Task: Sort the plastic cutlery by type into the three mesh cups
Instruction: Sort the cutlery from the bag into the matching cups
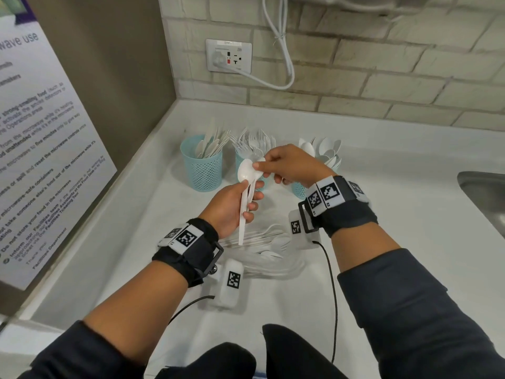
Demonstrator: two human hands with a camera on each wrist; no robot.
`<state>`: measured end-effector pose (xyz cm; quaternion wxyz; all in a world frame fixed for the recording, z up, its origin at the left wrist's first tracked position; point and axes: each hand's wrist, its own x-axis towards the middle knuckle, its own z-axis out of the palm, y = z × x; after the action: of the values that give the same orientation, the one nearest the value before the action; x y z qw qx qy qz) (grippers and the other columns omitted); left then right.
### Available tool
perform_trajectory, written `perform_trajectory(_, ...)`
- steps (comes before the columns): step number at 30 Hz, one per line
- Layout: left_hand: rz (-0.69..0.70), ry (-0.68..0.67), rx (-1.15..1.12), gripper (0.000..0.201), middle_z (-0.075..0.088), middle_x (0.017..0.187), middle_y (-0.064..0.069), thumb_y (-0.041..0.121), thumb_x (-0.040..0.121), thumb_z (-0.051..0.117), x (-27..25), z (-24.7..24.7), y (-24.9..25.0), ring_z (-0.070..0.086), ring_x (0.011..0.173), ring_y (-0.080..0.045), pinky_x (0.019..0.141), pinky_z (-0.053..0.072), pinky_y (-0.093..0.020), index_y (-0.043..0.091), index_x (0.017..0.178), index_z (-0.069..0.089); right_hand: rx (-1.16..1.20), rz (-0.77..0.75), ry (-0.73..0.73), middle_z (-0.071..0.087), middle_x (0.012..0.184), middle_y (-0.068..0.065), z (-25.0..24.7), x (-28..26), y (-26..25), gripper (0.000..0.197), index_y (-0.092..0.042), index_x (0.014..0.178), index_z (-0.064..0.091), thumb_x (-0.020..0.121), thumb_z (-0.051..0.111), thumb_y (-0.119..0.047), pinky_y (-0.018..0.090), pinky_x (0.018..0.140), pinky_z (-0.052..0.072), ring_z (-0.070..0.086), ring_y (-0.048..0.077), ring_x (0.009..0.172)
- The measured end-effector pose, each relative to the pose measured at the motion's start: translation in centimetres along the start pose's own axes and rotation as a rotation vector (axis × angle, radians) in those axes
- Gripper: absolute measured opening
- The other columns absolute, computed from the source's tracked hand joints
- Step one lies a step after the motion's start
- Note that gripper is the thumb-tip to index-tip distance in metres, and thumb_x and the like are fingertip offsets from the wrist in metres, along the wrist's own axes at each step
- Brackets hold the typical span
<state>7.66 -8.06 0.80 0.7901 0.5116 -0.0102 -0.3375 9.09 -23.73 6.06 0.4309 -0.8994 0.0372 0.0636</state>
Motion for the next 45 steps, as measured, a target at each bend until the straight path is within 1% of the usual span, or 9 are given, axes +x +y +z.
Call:
perform_trajectory(7,0.092,0.142,0.164,0.028,0.062,0.078,-0.002,0.027,0.102,0.030,0.0,0.3,0.0,0.054,0.054,-0.009,0.049,0.043,-0.018,0.013,0.108,0.054,0.296,0.045,-0.096,0.061,0.072,-0.003,-0.1,-0.3,0.2,0.005,-0.017,0.087,0.060,0.089,0.061,-0.012,0.016,0.050,0.039,0.052,0.003,0.054)
perform_trajectory(11,0.090,0.174,0.194,0.026,0.065,0.079,-0.003,0.027,0.102,0.032,-0.2,0.5,0.1,0.060,0.053,-0.008,0.048,0.046,-0.017,0.015,0.104,0.054,0.334,0.027,-0.181,0.058,0.076,-0.003,-0.3,-0.5,0.3,0.019,-0.023,0.096,0.060,0.094,0.052,-0.006,0.016,0.053,0.045,0.053,0.004,0.058)
perform_trajectory(18,0.111,0.204,0.306,0.026,0.057,0.076,-0.003,0.026,0.102,0.031,-0.2,1.2,-0.1,0.048,0.053,-0.010,0.047,0.038,-0.017,0.012,0.103,0.053,0.317,0.099,-0.010,0.052,0.069,-0.002,0.8,-0.2,-0.4,0.020,-0.017,0.091,0.053,0.088,0.062,-0.035,0.019,0.056,0.048,0.047,0.008,0.056)
perform_trajectory(21,0.118,0.211,0.300,0.025,0.056,0.076,-0.004,0.026,0.102,0.031,-0.2,1.4,0.0,0.047,0.054,-0.011,0.047,0.038,-0.017,0.012,0.103,0.053,0.261,0.075,0.010,0.052,0.070,0.002,1.0,0.0,-0.4,0.014,-0.015,0.084,0.055,0.091,0.059,-0.026,0.020,0.057,0.047,0.047,0.009,0.058)
perform_trajectory(25,0.122,0.186,0.258,0.028,0.059,0.074,-0.004,0.033,0.101,0.032,-0.4,1.4,0.2,0.051,0.047,-0.007,0.047,0.040,-0.016,0.016,0.099,0.054,0.256,0.078,-0.014,0.061,0.089,0.007,0.7,0.0,-0.3,0.015,-0.009,0.104,0.056,0.095,0.053,-0.020,0.019,0.062,0.050,0.057,0.011,0.069)
perform_trajectory(32,0.100,0.104,0.302,0.035,0.055,0.068,-0.002,0.036,0.101,0.032,-0.5,1.6,0.0,0.045,0.042,-0.005,0.044,0.036,-0.015,0.016,0.095,0.061,0.232,0.035,-0.108,0.063,0.078,0.001,0.5,-0.8,-0.8,0.017,-0.014,0.106,0.058,0.094,0.055,-0.024,0.015,0.049,0.043,0.059,0.012,0.062)
perform_trajectory(38,0.053,0.064,0.392,0.038,0.042,0.064,0.004,0.037,0.101,0.032,-0.3,1.3,-0.3,0.036,0.049,-0.005,0.045,0.031,-0.014,0.013,0.105,0.061,0.216,0.041,0.151,0.057,0.076,0.003,0.4,0.0,0.5,0.008,-0.014,0.098,0.059,0.094,0.053,-0.018,0.014,0.039,0.036,0.045,0.008,0.052)
perform_trajectory(43,0.036,0.032,0.420,0.034,0.036,0.061,0.006,0.034,0.101,0.033,0.1,1.5,-0.7,0.030,0.045,-0.003,0.043,0.027,-0.013,0.014,0.105,0.060,0.238,0.096,0.019,0.057,0.071,0.003,-0.1,-0.9,0.7,0.006,-0.015,0.099,0.052,0.094,0.053,-0.014,0.015,0.039,0.036,0.048,0.007,0.049)
perform_trajectory(45,0.035,0.030,0.477,0.032,0.037,0.061,0.006,0.033,0.101,0.034,0.1,1.5,-0.9,0.031,0.047,-0.004,0.045,0.028,-0.014,0.014,0.105,0.060,0.215,0.101,0.146,0.055,0.070,0.005,-0.9,-0.7,0.8,0.010,-0.012,0.104,0.052,0.094,0.049,-0.010,0.015,0.036,0.036,0.048,0.007,0.045)
